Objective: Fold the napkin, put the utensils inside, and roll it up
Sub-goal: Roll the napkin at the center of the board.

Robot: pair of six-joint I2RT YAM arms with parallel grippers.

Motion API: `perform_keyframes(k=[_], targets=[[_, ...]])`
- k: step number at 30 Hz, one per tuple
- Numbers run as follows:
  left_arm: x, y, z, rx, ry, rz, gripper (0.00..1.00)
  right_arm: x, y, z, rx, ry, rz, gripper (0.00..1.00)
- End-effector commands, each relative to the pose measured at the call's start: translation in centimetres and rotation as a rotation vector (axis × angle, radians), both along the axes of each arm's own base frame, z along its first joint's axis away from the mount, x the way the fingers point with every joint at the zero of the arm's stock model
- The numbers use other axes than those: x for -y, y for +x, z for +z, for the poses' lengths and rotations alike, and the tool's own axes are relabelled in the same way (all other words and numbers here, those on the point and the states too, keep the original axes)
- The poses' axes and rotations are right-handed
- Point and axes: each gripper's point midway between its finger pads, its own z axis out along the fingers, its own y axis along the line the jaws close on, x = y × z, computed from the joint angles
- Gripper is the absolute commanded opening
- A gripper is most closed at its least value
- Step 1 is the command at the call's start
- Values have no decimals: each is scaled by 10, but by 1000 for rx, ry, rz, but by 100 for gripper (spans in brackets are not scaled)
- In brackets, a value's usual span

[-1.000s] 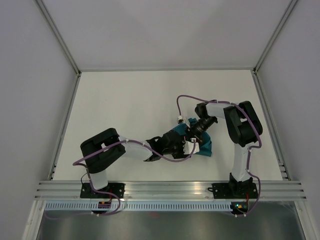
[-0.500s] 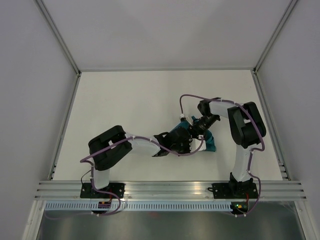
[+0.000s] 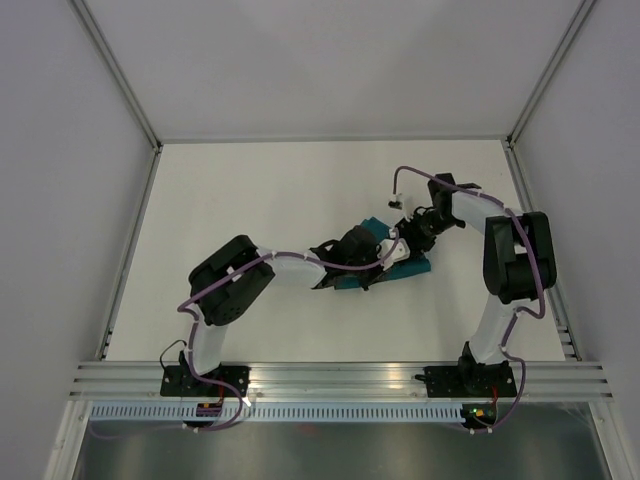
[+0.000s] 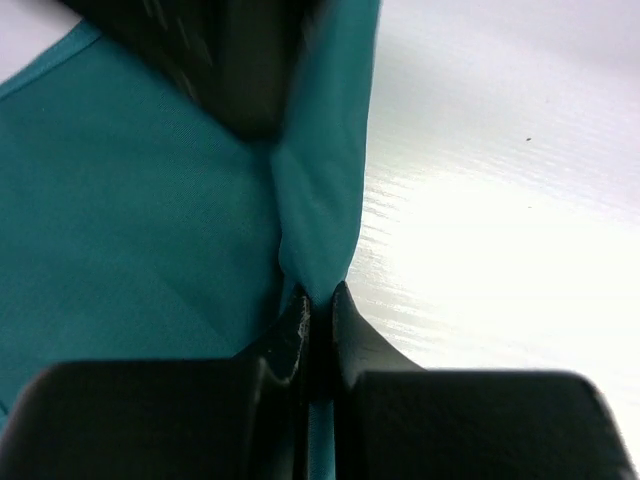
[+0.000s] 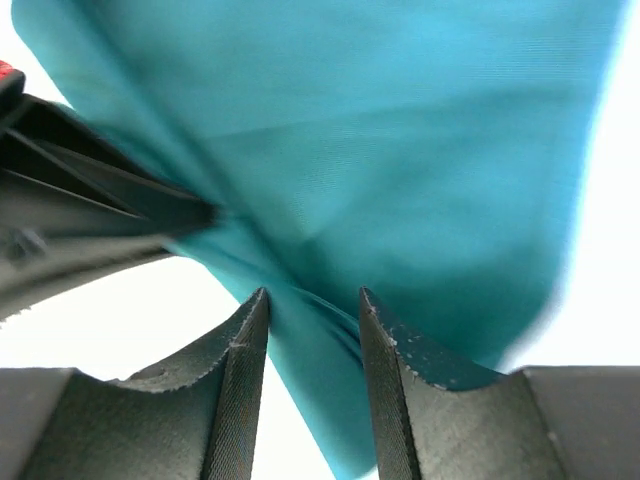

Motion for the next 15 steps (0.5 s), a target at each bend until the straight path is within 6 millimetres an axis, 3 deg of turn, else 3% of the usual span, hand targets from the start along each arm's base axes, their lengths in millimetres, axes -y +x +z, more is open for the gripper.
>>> perform_keyframes(k=[1,9,13,15], targets=[[-28,-41,-48,-347,81,-2,2,25,56,33,269,-34,-84,47],[-39,-51,-55,-633,28,-14,2,18,21,61,383,62,64,49],[-43,-53,-67,-803,52,3,2,14,0,57,442,61,133,53],[-45,-53,-68,-855,50,5,2,12,2,60,508,36,151,54]])
